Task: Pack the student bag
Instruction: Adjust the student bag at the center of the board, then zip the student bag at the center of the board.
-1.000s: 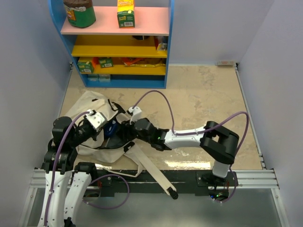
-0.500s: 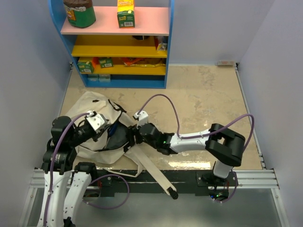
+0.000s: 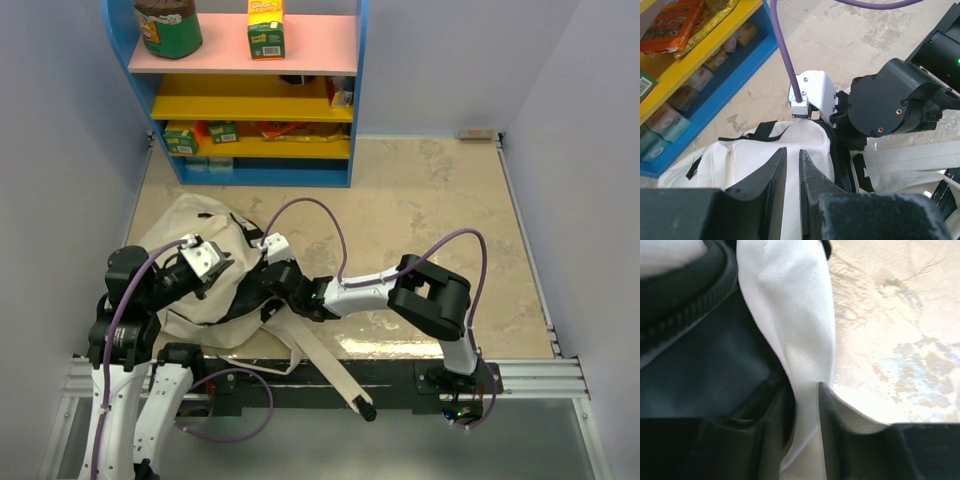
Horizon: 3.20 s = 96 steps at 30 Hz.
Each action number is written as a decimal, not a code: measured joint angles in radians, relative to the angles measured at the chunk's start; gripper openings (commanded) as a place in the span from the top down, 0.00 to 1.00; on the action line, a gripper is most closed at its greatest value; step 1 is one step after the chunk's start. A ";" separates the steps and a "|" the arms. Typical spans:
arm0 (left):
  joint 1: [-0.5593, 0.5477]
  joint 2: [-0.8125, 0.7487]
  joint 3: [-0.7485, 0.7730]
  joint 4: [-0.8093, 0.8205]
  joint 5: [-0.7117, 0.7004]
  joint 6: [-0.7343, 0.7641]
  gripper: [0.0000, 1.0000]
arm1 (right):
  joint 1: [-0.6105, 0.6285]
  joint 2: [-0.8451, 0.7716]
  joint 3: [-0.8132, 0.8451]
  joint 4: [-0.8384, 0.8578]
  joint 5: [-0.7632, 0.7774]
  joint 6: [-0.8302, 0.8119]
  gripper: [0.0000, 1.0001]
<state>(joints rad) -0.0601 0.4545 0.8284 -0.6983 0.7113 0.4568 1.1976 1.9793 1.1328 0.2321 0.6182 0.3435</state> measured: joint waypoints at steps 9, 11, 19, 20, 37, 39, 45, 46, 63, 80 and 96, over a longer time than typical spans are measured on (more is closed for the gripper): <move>0.000 0.002 0.000 0.000 -0.012 0.007 0.86 | 0.014 -0.133 -0.092 -0.005 0.099 0.074 0.97; 0.000 0.002 0.000 -0.001 -0.019 0.013 0.86 | 0.013 -0.187 -0.110 -0.016 0.133 0.120 0.91; 0.000 0.039 0.055 -0.111 -0.044 0.200 0.45 | -0.068 -0.264 -0.175 -0.070 0.109 0.261 0.78; 0.000 0.048 0.068 -0.137 -0.045 0.235 0.39 | -0.094 -0.265 -0.175 -0.081 0.091 0.272 0.68; -0.001 0.126 0.056 -0.573 0.010 0.871 0.10 | -0.194 -0.743 -0.425 -0.005 -0.272 -0.048 0.40; -0.002 0.126 0.037 -0.591 0.021 0.910 0.10 | -0.180 -0.786 -0.453 0.022 -0.368 -0.122 0.37; -0.002 0.127 0.014 -0.586 0.046 0.962 0.16 | -0.045 -0.877 -0.527 0.082 -0.565 -0.330 0.35; -0.002 0.126 0.010 -0.573 0.048 0.951 0.16 | -0.024 -0.865 -0.527 0.089 -0.576 -0.355 0.35; -0.002 0.083 -0.024 -0.377 0.067 0.731 0.17 | 0.236 -0.549 -0.442 0.188 -0.441 -0.660 0.40; -0.002 0.072 -0.039 -0.364 0.067 0.708 0.18 | 0.243 -0.394 -0.343 0.234 -0.402 -0.760 0.66; -0.002 0.070 -0.041 -0.376 0.067 0.732 0.17 | 0.243 -0.388 -0.303 0.183 -0.436 -0.734 1.00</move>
<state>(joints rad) -0.0616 0.5243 0.7872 -1.0740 0.7780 1.1893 1.4410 1.5917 0.8299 0.4156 0.1822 -0.3901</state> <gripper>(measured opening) 0.827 0.011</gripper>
